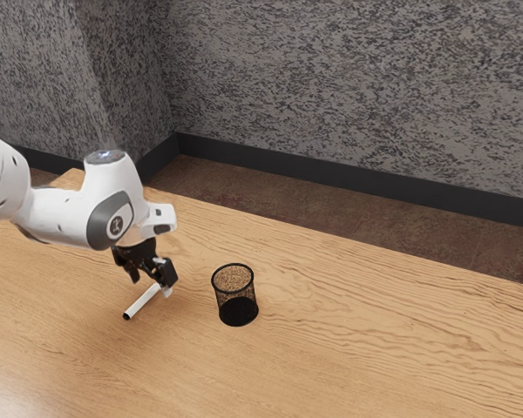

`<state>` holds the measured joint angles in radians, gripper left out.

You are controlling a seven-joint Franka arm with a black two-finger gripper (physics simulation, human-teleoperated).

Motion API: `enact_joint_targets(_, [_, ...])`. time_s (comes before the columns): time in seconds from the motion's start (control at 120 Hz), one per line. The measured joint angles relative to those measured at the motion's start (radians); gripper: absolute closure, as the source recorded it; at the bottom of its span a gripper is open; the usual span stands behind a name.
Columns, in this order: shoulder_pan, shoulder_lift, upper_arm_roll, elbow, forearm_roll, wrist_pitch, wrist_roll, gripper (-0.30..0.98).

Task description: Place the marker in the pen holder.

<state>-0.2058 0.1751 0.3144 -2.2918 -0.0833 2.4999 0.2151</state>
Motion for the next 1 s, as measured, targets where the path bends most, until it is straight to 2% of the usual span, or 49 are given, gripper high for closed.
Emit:
enact_joint_targets(0.167, [0.011, 0.011, 0.0, -0.011, -0.017, 0.012, 0.004, 0.03])
enact_joint_targets(0.583, [0.056, 0.079, -0.011, 0.059, -0.025, 0.019, 0.035, 0.32])
enact_joint_targets(1.0, [0.061, 0.15, -0.032, 0.123, -0.04, 0.02, 0.07, 0.41])
